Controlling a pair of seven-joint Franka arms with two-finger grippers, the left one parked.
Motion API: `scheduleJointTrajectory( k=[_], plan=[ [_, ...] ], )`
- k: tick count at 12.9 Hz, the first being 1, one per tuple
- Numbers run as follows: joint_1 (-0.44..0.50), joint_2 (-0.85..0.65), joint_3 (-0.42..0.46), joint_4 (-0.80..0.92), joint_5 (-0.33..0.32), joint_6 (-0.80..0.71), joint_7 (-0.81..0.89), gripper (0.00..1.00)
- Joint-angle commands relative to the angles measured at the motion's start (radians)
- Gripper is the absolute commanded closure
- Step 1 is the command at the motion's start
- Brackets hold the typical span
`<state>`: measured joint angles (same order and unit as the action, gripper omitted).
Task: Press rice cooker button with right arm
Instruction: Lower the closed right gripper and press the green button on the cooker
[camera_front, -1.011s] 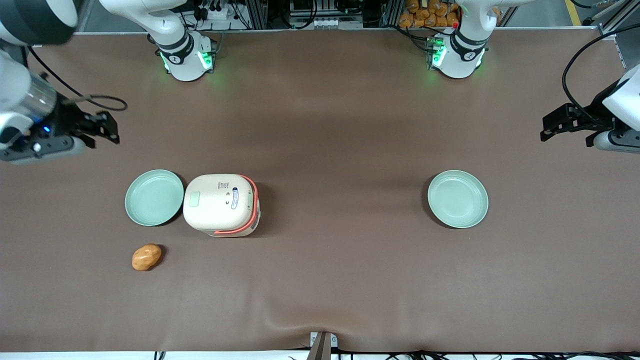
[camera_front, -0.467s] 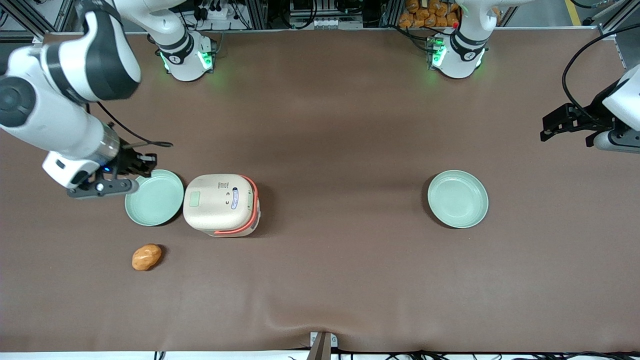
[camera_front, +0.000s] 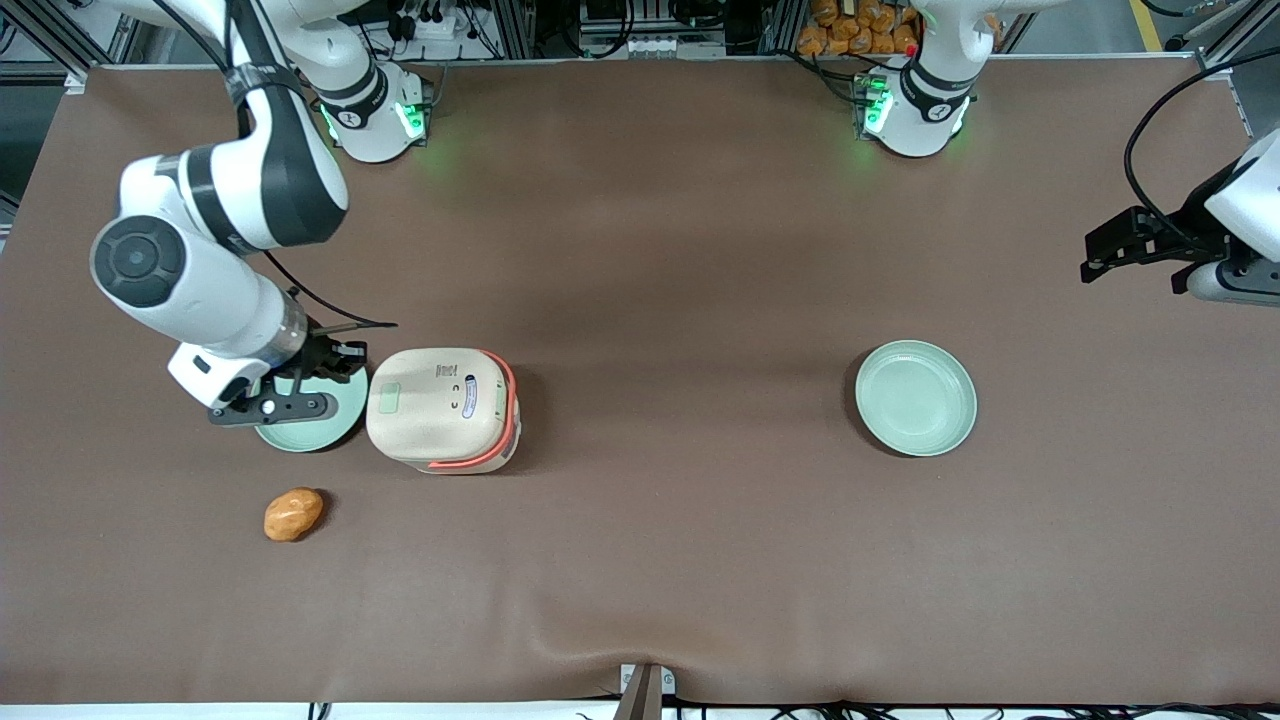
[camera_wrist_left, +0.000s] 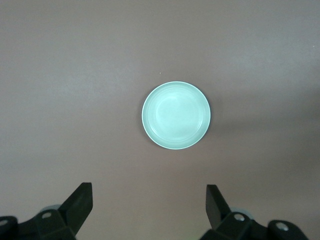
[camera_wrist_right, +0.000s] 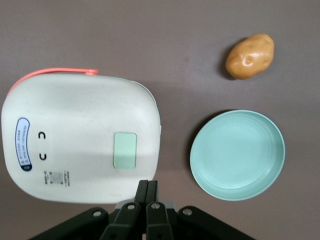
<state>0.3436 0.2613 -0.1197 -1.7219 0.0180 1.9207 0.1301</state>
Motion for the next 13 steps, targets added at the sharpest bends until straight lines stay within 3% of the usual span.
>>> scheduleJointTrajectory(
  k=[1,13],
  plan=[
    [0.017,0.004,-0.006,-0.037,0.003,0.075,0.051,1.0],
    [0.045,0.076,-0.008,-0.045,0.003,0.153,0.1,1.0]
  ],
)
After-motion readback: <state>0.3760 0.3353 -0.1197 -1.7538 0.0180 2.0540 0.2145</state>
